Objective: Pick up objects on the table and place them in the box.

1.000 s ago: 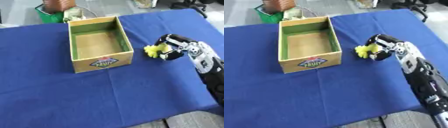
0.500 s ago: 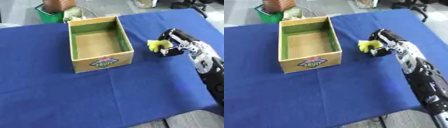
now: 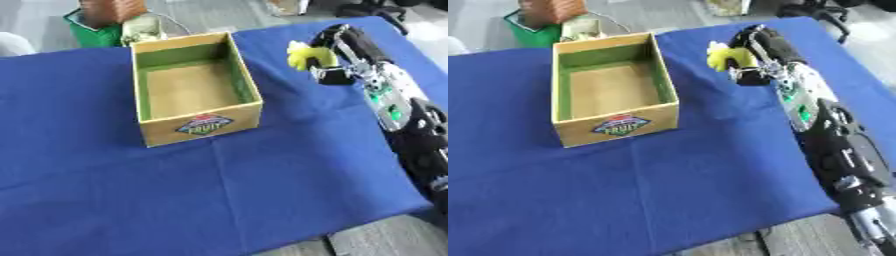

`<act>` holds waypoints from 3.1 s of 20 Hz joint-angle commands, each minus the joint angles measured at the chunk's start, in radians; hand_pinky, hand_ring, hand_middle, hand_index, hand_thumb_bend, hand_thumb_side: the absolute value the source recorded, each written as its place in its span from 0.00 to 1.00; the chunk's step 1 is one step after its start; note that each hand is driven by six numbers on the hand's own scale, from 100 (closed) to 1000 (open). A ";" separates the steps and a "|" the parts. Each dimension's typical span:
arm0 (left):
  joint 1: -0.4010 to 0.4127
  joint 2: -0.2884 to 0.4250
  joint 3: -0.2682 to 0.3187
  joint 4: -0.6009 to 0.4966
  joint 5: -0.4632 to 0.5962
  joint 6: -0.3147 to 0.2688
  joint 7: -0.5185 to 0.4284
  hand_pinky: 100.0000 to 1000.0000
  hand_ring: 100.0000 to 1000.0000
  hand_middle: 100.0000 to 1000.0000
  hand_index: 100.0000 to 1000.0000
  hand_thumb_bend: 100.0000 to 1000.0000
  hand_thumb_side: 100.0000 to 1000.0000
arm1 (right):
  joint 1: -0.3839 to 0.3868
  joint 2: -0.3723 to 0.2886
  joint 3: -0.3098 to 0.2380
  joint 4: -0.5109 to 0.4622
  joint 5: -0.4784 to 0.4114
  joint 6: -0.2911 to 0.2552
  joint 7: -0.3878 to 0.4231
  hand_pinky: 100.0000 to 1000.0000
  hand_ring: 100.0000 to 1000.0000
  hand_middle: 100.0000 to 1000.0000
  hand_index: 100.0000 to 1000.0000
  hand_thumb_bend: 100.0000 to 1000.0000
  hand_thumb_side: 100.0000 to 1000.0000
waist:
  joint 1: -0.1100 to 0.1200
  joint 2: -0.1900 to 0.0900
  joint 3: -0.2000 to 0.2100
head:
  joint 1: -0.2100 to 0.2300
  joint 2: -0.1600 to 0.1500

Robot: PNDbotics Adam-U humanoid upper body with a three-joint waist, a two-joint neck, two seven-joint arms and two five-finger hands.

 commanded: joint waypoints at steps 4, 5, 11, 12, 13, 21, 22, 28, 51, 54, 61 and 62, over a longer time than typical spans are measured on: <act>-0.007 0.011 0.003 -0.013 0.002 -0.001 -0.004 0.42 0.34 0.39 0.57 0.77 0.10 | -0.144 0.032 0.034 -0.018 0.065 -0.022 0.011 0.49 0.53 0.02 0.11 0.00 0.00 | 0.003 -0.022 0.008 | -0.012 -0.001; -0.006 0.011 0.002 -0.013 0.002 0.000 -0.005 0.41 0.34 0.39 0.57 0.77 0.10 | -0.169 0.048 0.041 -0.010 0.076 -0.027 0.016 0.49 0.53 0.02 0.11 0.00 0.00 | 0.004 -0.023 0.013 | -0.015 -0.002; -0.007 0.008 -0.004 -0.014 0.005 0.000 -0.011 0.41 0.34 0.39 0.57 0.77 0.10 | -0.287 0.155 0.076 0.079 0.126 -0.060 0.039 0.49 0.54 0.02 0.11 0.00 0.00 | 0.013 -0.022 0.043 | -0.028 -0.011; -0.007 0.008 -0.005 -0.013 0.006 0.000 -0.012 0.41 0.34 0.39 0.57 0.77 0.10 | -0.300 0.175 0.078 0.100 0.131 -0.063 0.041 0.49 0.54 0.02 0.11 0.00 0.00 | 0.015 -0.021 0.047 | -0.030 -0.013; -0.007 0.007 -0.005 -0.013 0.007 0.000 -0.013 0.41 0.34 0.39 0.57 0.77 0.10 | -0.311 0.193 0.079 0.120 0.138 -0.065 0.043 0.50 0.55 0.02 0.11 0.00 0.00 | 0.016 -0.020 0.052 | -0.032 -0.014; -0.010 0.002 -0.009 -0.013 0.009 0.001 -0.017 0.41 0.34 0.39 0.57 0.77 0.10 | -0.350 0.293 0.084 0.272 0.193 -0.080 0.058 0.56 0.63 0.11 0.21 0.00 0.00 | 0.020 -0.014 0.066 | -0.035 -0.014; -0.010 0.002 -0.010 -0.013 0.010 0.001 -0.018 0.41 0.34 0.39 0.57 0.77 0.10 | -0.351 0.301 0.086 0.286 0.200 -0.081 0.065 0.57 0.65 0.12 0.22 0.00 0.00 | 0.021 -0.014 0.065 | -0.035 -0.013; -0.009 0.001 -0.008 -0.013 0.009 0.001 -0.018 0.41 0.34 0.39 0.57 0.77 0.10 | -0.347 0.308 0.094 0.328 0.222 -0.078 0.130 0.72 0.83 0.59 0.75 0.00 0.18 | 0.021 -0.013 0.059 | -0.034 -0.010; -0.009 0.004 0.006 -0.014 0.004 -0.001 -0.004 0.42 0.34 0.39 0.57 0.77 0.10 | -0.113 0.017 -0.043 -0.033 -0.247 0.037 -0.051 0.73 0.86 0.65 0.81 0.00 0.21 | 0.006 -0.008 0.024 | 0.002 -0.004; -0.008 0.004 0.006 -0.014 0.004 -0.001 -0.003 0.42 0.34 0.39 0.56 0.77 0.10 | -0.074 -0.007 -0.064 -0.046 -0.313 0.055 -0.089 0.72 0.86 0.63 0.80 0.00 0.29 | 0.007 -0.006 0.024 | 0.004 0.000; -0.006 0.002 0.007 -0.014 0.005 -0.002 -0.002 0.42 0.34 0.39 0.56 0.77 0.10 | -0.014 -0.019 -0.109 -0.078 -0.398 0.087 -0.135 0.71 0.86 0.61 0.78 0.00 0.34 | 0.014 -0.002 0.021 | 0.018 -0.002; -0.006 0.001 0.007 -0.014 0.005 -0.002 -0.002 0.42 0.34 0.39 0.56 0.77 0.09 | -0.009 -0.019 -0.114 -0.082 -0.404 0.091 -0.139 0.71 0.86 0.61 0.78 0.00 0.35 | 0.015 -0.002 0.020 | 0.020 -0.001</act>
